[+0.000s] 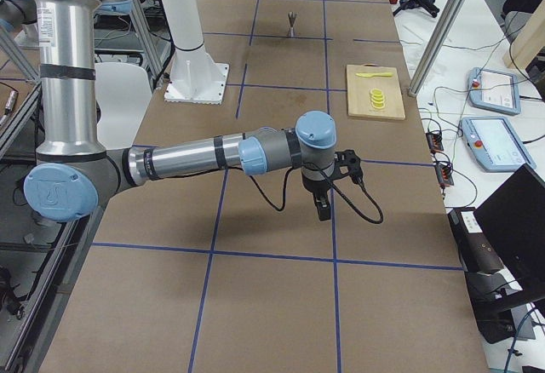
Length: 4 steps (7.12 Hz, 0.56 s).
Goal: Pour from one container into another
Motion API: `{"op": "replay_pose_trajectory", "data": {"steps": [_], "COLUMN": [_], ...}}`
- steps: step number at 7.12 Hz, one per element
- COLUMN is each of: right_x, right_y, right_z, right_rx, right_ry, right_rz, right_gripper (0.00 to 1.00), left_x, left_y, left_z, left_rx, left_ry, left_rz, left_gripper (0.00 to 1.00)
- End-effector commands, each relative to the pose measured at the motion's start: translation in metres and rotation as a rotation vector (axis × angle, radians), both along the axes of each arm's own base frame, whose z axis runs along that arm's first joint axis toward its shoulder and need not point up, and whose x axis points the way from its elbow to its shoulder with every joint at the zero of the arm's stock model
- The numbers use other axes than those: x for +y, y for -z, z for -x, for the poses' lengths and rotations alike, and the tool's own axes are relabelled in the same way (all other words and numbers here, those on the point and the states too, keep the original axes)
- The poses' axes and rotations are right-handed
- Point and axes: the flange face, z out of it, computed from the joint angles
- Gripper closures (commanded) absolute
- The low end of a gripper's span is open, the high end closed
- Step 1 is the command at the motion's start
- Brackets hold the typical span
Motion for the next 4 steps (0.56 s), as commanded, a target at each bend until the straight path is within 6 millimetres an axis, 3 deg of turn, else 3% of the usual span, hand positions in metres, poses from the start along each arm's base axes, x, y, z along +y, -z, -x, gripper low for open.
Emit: {"op": "replay_pose_trajectory", "data": {"steps": [1, 2, 4], "right_x": [0.003, 0.004, 0.004], "right_y": [-0.003, -0.004, -0.005], "right_z": [0.000, 0.000, 0.000], "right_rx": [0.001, 0.002, 0.002], "right_ry": [0.000, 0.000, 0.000], "right_rz": [0.007, 0.008, 0.010], "right_gripper": [0.00, 0.00, 0.00], "left_x": [0.062, 0.085, 0.107], "left_y": [0.041, 0.043, 0.029], "left_z": [-0.018, -0.015, -0.016], "left_rx": [0.073, 0.078, 0.092], "left_ry": [0.086, 0.147, 0.228], "left_rz": [-0.010, -0.045, -0.116], "left_gripper": [0.00, 0.00, 0.00]}}
